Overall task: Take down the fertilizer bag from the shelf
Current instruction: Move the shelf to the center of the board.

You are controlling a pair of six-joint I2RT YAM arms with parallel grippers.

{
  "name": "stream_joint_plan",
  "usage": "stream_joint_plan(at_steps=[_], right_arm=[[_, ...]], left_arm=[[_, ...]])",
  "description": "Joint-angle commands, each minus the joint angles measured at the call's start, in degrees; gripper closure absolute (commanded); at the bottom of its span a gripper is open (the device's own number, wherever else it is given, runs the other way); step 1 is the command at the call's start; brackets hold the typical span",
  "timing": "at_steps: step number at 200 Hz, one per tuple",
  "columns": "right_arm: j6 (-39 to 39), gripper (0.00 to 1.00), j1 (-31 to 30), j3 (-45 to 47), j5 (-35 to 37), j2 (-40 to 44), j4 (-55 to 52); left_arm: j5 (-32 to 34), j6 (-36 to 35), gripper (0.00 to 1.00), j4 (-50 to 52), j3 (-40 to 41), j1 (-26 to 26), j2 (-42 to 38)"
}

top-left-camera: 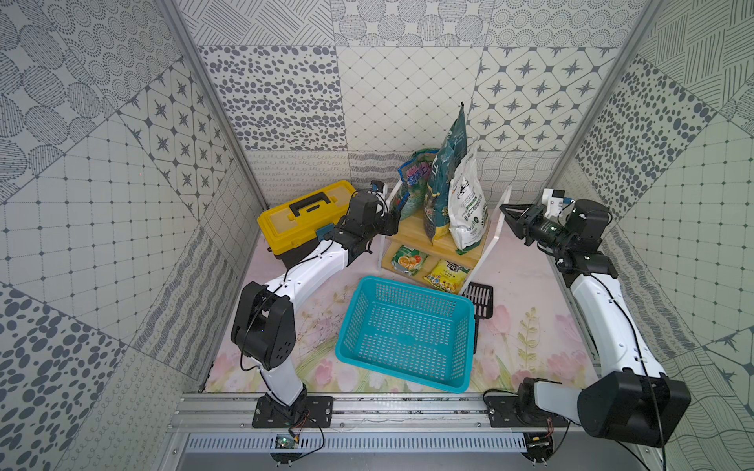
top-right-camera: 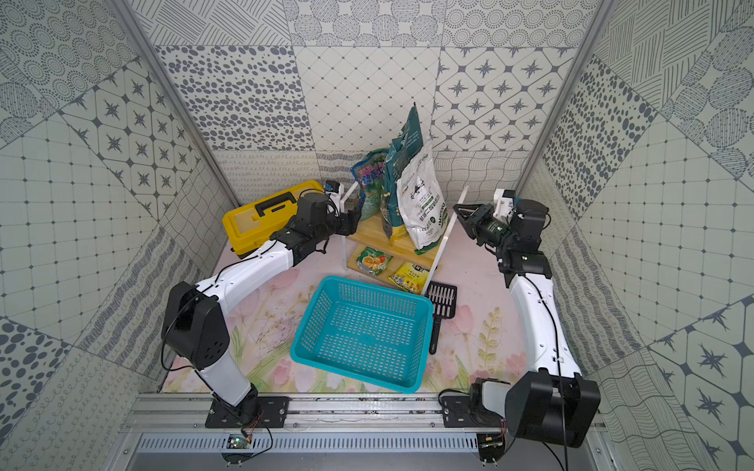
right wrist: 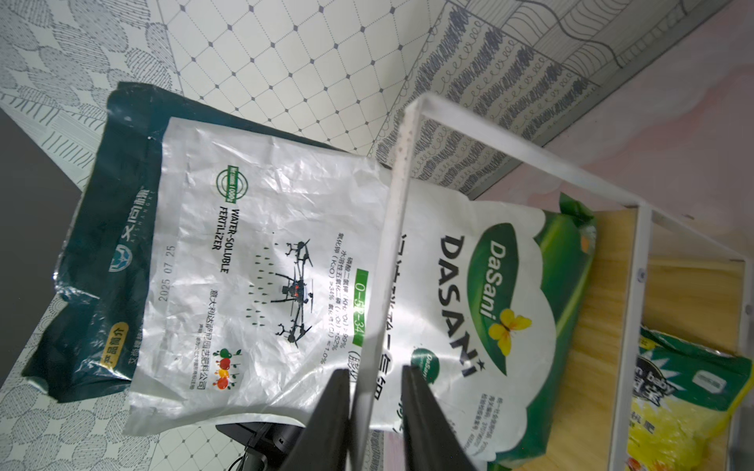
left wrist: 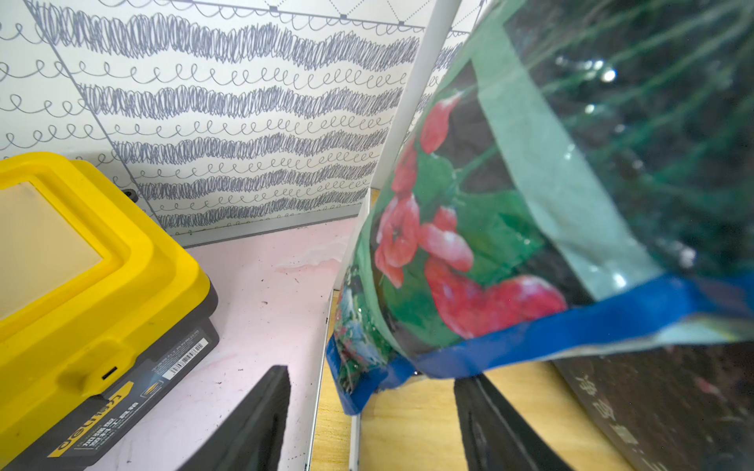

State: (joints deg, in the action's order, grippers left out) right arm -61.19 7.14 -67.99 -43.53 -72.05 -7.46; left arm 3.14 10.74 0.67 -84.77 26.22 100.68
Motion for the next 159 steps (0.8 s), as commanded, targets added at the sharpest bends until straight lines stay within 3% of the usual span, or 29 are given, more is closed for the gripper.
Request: stream_joint_plan(at_steps=[1,26,107,159], right_arm=[[-0.91,0.88,-0.88,-1.28,-0.34,-2.65,4.16],[-1.65,1.0,-0.9,-3.45,-0.08,-6.31,6.69],[-1.12,1.0,0.42,-14.44,0.81,-18.03,14.39],[1.6,1.0,0.77,-12.63,-0.81,-18.24,16.1]], left_arm=[[0.14,-1.51,0.3,-3.88,-1.2,1.2,1.96],[1.77,-3.41,0.29,-4.4,-2.96,1.17,4.3],[2.49,-1.22,0.29,-3.79,-15.91,1.09,15.11],[2.6,-0.19,0.26,-2.55,-18.42,1.03,16.53]])
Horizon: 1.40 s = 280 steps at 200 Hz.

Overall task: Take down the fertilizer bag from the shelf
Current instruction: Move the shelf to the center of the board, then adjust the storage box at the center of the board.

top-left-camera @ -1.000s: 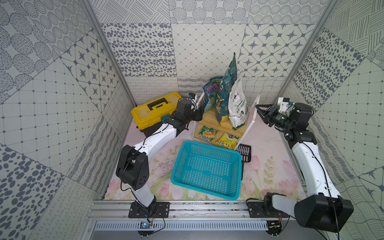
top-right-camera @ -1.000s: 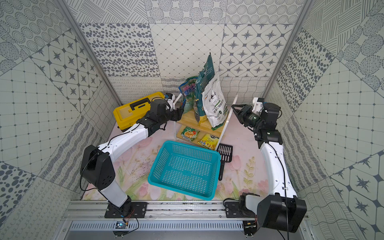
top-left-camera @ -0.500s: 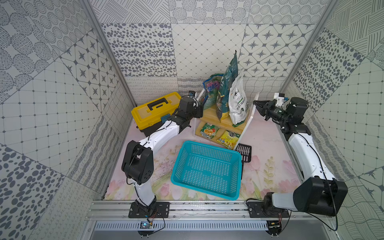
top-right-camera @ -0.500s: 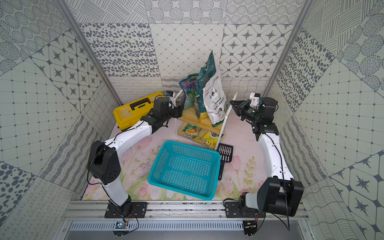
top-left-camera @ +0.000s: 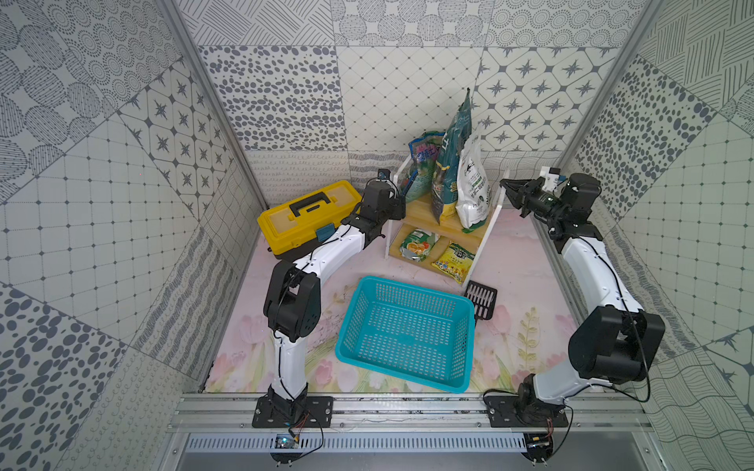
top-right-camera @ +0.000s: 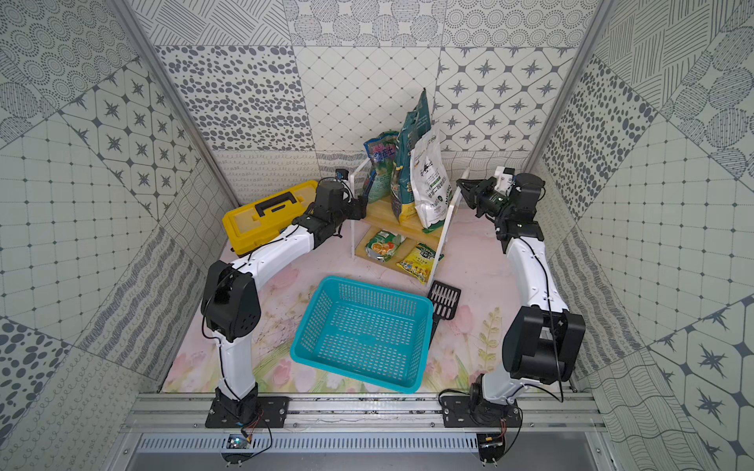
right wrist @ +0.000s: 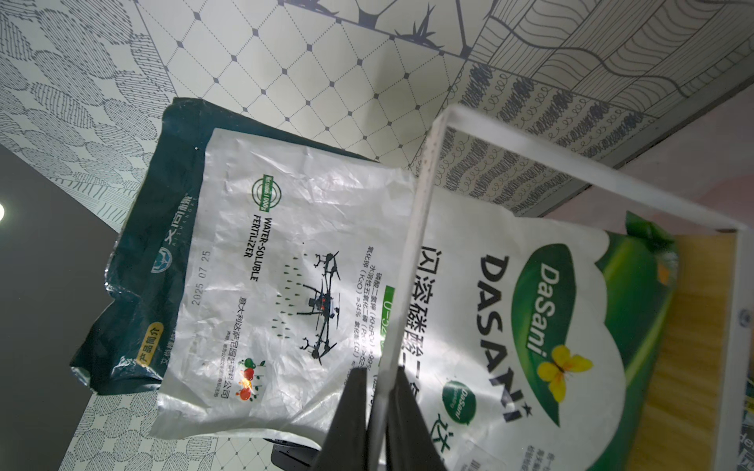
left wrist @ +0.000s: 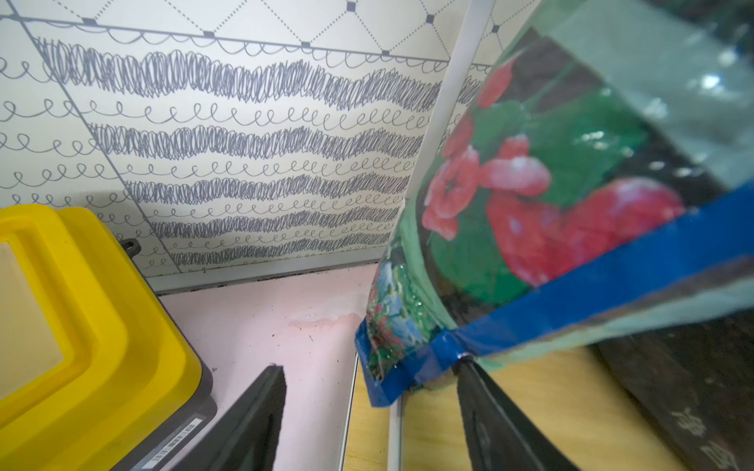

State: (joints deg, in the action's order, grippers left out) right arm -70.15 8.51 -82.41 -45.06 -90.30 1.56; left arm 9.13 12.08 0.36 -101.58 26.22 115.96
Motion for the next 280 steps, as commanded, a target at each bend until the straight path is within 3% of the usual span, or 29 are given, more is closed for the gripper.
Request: stream_joint_plan(at_steps=[1,33,51,84,101,125,158,203,223,257,280], right_arm=[[10.65,1.0,-0.6,1.98,0.74,0.2,7.11],[15.67,0.98,-0.94,8.66,1.59,7.15,4.48],[17.29,0.92,-1.1,11.71,1.65,10.29,3.32],[22.02,0.54,-0.96,13.98,0.96,14.42,-3.83],[26.71,0.43,-0.68,14.57,3.02,17.46,-12.98],[32.36,0.37,1.11,17.4,7.96,23.03,-25.73],[39.03,0.33,1.51,21.09,16.98,29.91,-40.24],[40.78,0.37,-1.09,30.58,21.18,37.5,-49.19],[39.12,0.42,-8.56,34.58,23.5,40.11,-50.17],[29.11,0.44,-28.54,40.72,28.33,36.7,-40.39],[25.61,0.48,-32.06,41.61,30.6,30.92,-36.88]], left_arm=[[-3.4,-1.53,0.26,-2.18,-1.52,1.12,1.18],[-2.84,-2.1,0.24,-3.58,4.23,1.09,-2.26],[-1.95,-2.4,0.22,-4.5,7.58,1.08,-4.11],[-0.23,-2.41,0.14,-3.19,11.96,1.11,-6.87],[1.47,-2.24,0.01,-1.83,14.32,1.07,-9.14],[4.38,-2.24,0.0,0.79,18.52,1.07,-14.06],[8.03,-2.17,0.0,5.9,25.22,0.48,-22.16],[10.17,2.37,0.0,15.44,37.45,-0.46,-35.73],[9.81,7.08,0.0,16.17,46.38,-0.44,-44.0],[13.87,14.48,0.0,13.96,56.63,-0.85,-55.04],[16.63,16.84,0.0,15.88,56.69,-1.67,-57.05]])
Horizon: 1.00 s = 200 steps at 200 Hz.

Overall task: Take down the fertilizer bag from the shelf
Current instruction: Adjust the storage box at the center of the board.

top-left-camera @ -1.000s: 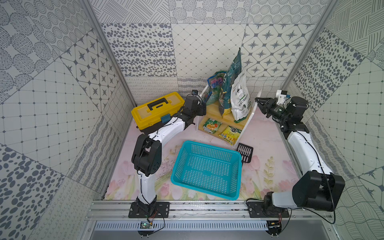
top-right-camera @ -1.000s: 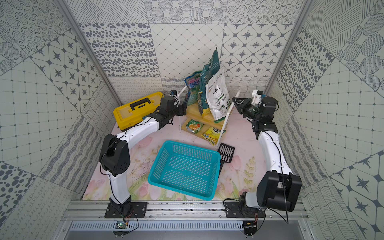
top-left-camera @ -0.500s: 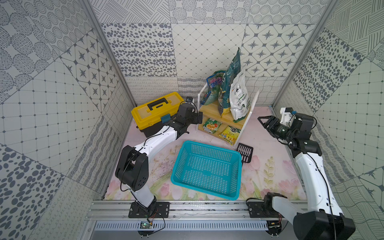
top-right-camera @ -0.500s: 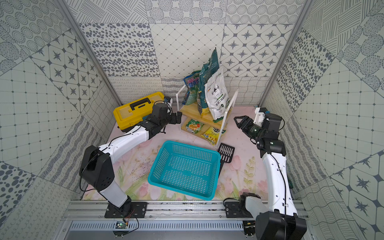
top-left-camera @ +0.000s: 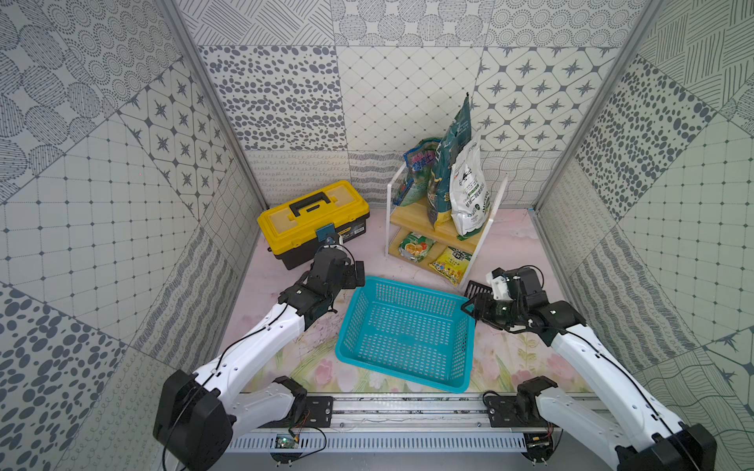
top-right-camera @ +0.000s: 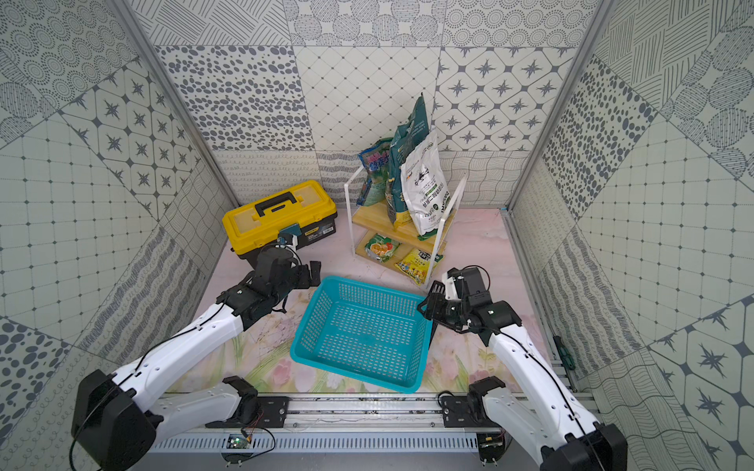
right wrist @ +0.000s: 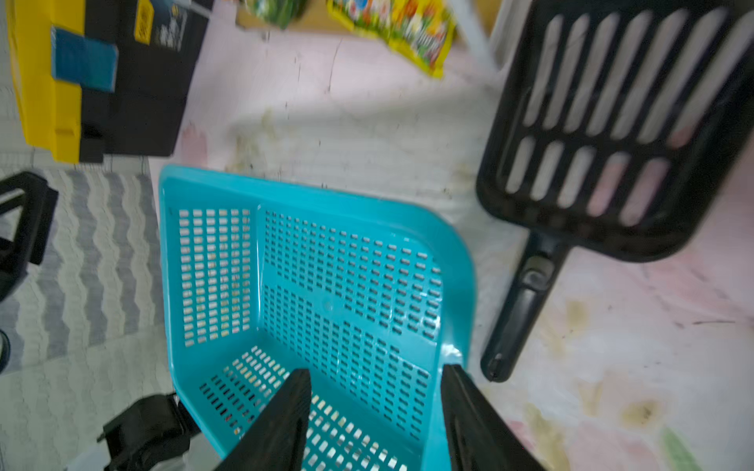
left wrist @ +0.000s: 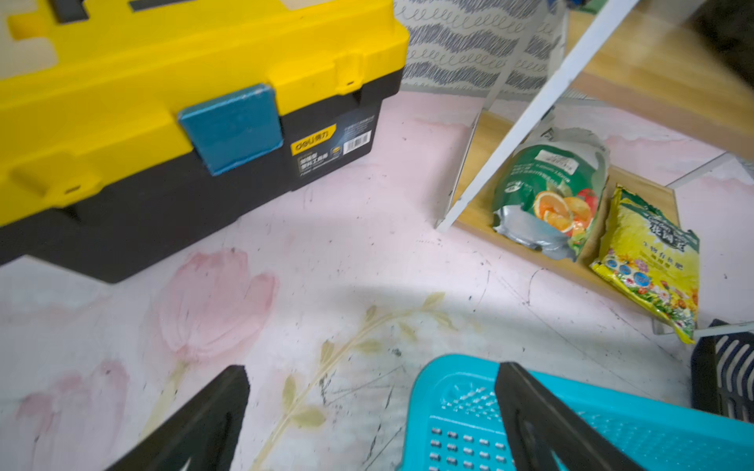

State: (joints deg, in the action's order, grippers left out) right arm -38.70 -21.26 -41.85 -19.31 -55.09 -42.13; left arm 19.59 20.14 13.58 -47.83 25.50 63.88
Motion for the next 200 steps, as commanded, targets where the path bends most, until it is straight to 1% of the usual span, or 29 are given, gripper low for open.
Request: stream_joint_plan(at_steps=[1,13,20,56,71,89,124,151,167,200], right_arm=[[-5.85,0.49,-2.29,1.05,4.92,-4.53,6.89],[-6.04,0.53,-2.38,0.64,6.69,-6.14,7.21],[-5.87,0.53,-2.4,0.26,7.63,-6.45,7.28],[-5.22,0.54,-2.54,-1.18,11.33,-2.76,5.7],[-4.09,0.54,-2.56,-1.53,13.27,-0.99,4.04],[-1.93,0.53,-1.9,-1.44,15.37,-0.87,2.57],[3.47,0.53,2.01,-2.29,15.61,-6.86,2.18],[5.86,0.56,2.36,-4.08,14.28,-10.78,4.9],[5.67,0.61,2.36,-4.19,13.66,-11.74,6.29],[2.17,0.69,1.93,-1.81,8.64,-11.98,10.61]], left_arm=[[6.25,8.86,0.0,2.75,2.89,-1.01,-5.02],[6.6,9.38,0.0,4.17,2.01,-1.44,-5.16],[6.51,9.35,0.0,4.74,1.71,-1.74,-5.23],[6.0,9.54,0.0,5.62,1.15,-2.32,-5.18],[5.74,10.15,0.0,5.59,1.16,-2.23,-4.99],[5.2,10.93,0.0,5.45,0.99,-2.31,-4.82],[4.38,11.04,0.0,5.97,0.46,-2.39,-4.82],[4.64,10.89,0.0,7.12,0.62,-2.47,-5.51],[4.84,11.46,0.0,7.68,0.98,-2.53,-6.09],[4.71,13.07,0.0,7.08,2.36,-2.47,-7.1]])
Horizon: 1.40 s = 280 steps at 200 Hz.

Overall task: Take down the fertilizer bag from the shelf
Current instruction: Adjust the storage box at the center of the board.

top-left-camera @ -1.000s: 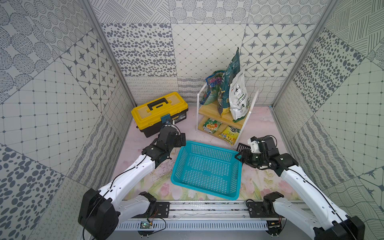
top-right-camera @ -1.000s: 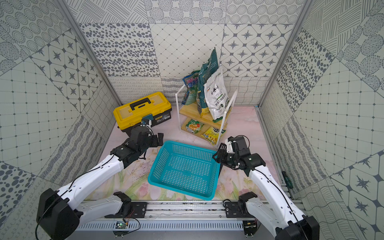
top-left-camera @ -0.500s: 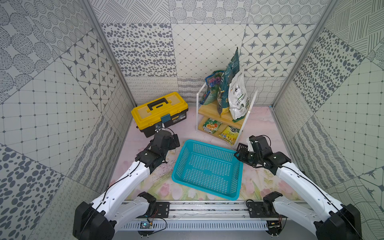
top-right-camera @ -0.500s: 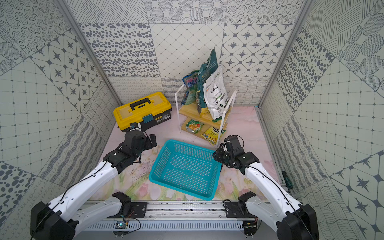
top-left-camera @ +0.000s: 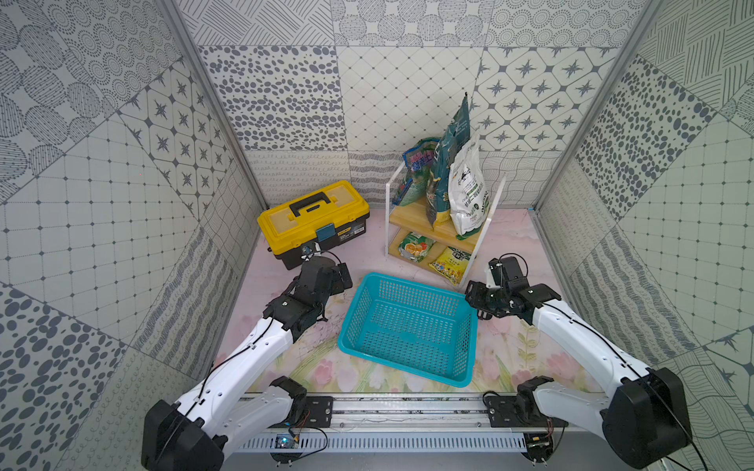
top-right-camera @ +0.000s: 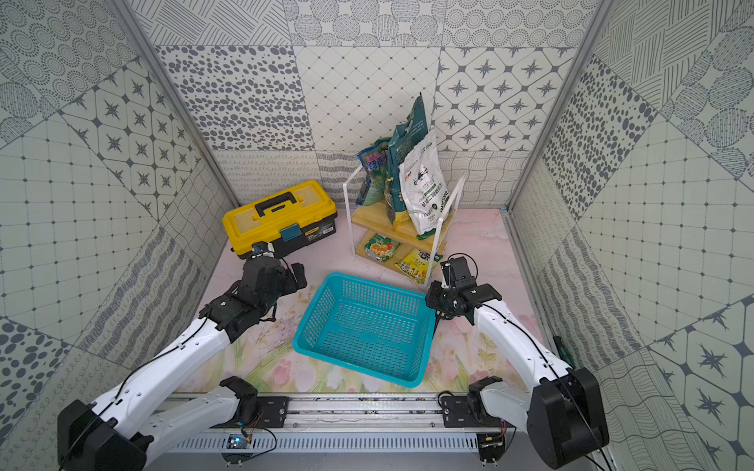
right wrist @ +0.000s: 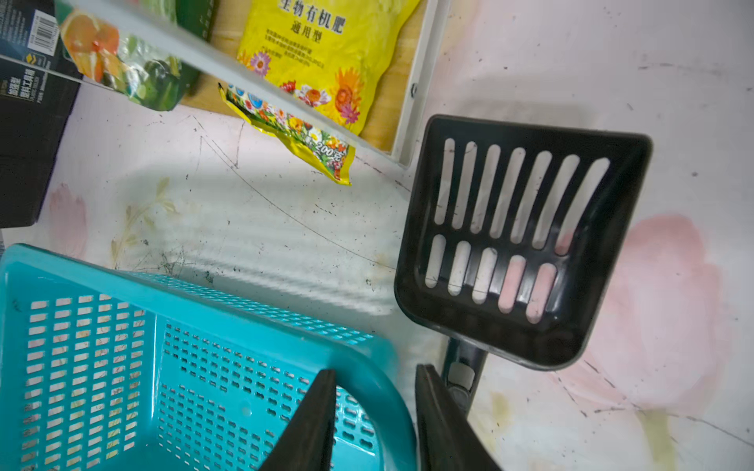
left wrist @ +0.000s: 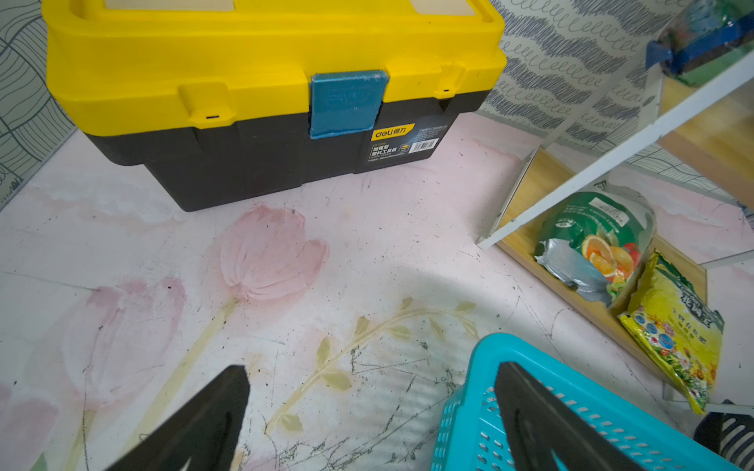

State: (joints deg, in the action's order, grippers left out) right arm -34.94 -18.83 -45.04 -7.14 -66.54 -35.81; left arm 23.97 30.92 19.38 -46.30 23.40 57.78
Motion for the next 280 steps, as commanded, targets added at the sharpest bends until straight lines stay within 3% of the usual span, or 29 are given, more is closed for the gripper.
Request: stream_joint_plan(at_steps=[1,46,113,155,198,251,280], right_arm=[[-1.74,0.69,-0.59,1.54,-3.74,-0.56,4.41],[-6.52,0.62,-6.5,3.37,-3.36,-0.25,7.24],[-5.39,0.48,-7.07,5.09,-2.47,2.42,5.88],[-6.15,0.64,-7.1,4.37,-2.27,-1.05,7.03],[-13.59,0.78,-7.51,5.58,-0.78,0.08,9.8],[-29.17,0.86,-13.39,11.02,8.36,3.92,17.07],[-29.81,0.85,-15.17,10.06,9.24,1.54,18.46]], left_arm=[[0.32,2.34,0.0,1.24,0.89,-0.37,-1.05],[0.03,2.5,0.0,0.9,0.54,-0.42,-0.79],[0.25,1.82,0.0,2.01,0.4,-0.39,-2.49],[0.82,2.18,0.0,2.21,0.14,-0.33,-2.86],[1.04,2.04,0.0,2.4,-0.29,-0.41,-3.03],[-0.82,3.52,0.0,1.69,-1.09,-0.42,-1.51],[-1.61,3.4,0.0,1.74,-1.82,-0.43,-1.32]])
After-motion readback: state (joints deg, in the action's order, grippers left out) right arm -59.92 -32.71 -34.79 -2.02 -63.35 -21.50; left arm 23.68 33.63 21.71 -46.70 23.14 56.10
